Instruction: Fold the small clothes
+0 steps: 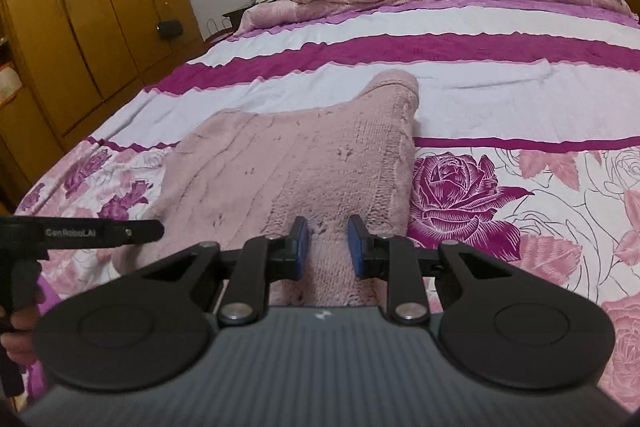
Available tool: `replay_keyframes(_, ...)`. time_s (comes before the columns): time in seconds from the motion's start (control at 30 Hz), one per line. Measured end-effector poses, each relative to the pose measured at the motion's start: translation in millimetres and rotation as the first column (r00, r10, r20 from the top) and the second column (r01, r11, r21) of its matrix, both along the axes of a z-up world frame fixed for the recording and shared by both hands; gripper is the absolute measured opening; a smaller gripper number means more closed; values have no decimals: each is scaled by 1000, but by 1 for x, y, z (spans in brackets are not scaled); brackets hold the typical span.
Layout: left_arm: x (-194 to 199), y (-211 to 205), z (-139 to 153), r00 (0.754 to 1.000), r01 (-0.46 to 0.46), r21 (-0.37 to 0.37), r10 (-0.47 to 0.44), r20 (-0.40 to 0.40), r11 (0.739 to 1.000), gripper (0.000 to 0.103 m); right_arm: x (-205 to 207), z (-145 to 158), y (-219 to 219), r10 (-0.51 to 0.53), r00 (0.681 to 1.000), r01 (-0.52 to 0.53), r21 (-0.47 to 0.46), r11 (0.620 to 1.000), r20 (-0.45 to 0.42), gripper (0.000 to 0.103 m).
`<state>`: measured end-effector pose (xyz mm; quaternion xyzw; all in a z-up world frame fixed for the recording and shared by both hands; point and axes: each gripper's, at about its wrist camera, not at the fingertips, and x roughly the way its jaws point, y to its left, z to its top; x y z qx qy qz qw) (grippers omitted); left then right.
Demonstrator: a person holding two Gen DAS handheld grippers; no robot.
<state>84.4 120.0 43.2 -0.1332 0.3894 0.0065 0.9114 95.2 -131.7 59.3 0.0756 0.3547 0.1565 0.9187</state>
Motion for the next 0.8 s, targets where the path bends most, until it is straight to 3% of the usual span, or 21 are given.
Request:
replay_keyframes(0.07,-1,1,3,1000,-1,-21,1,5,1000,62,2,2,-11,-17,1000,18,55,998,-16,34)
replay_keyframes(0.1,-1,1,6,1000,0,-31,0,6,1000,62,3,3,-19,-27,999,29,106,994,-26,52)
replay_keyframes(0.13,-1,2,8,1000,5,-47,-5,9,999,62,4,2,-24,-35,999,39,145,989,-32,76)
replay_keyframes(0.17,0,1,10,1000,7,-56,-6,9,998,62,5,2,-31,-52,998,58,185,981,-37,85)
replay_keyframes(0.27,4,1,16,1000,5,-77,-4,14,997,65,7,1,-43,-74,997,79,219,972,-34,86)
replay_keyframes(0.43,15,6,16,1000,-13,-135,15,11,991,75,17,-11,-57,-96,990,117,246,962,-99,86)
replay_keyframes(0.57,23,7,11,1000,-28,-133,26,-17,991,76,23,-25,-59,-71,984,114,278,954,-162,86)
replay_keyframes(0.8,32,5,-4,999,-12,-188,4,-41,982,76,30,-41,-61,-36,980,105,353,930,-197,87)
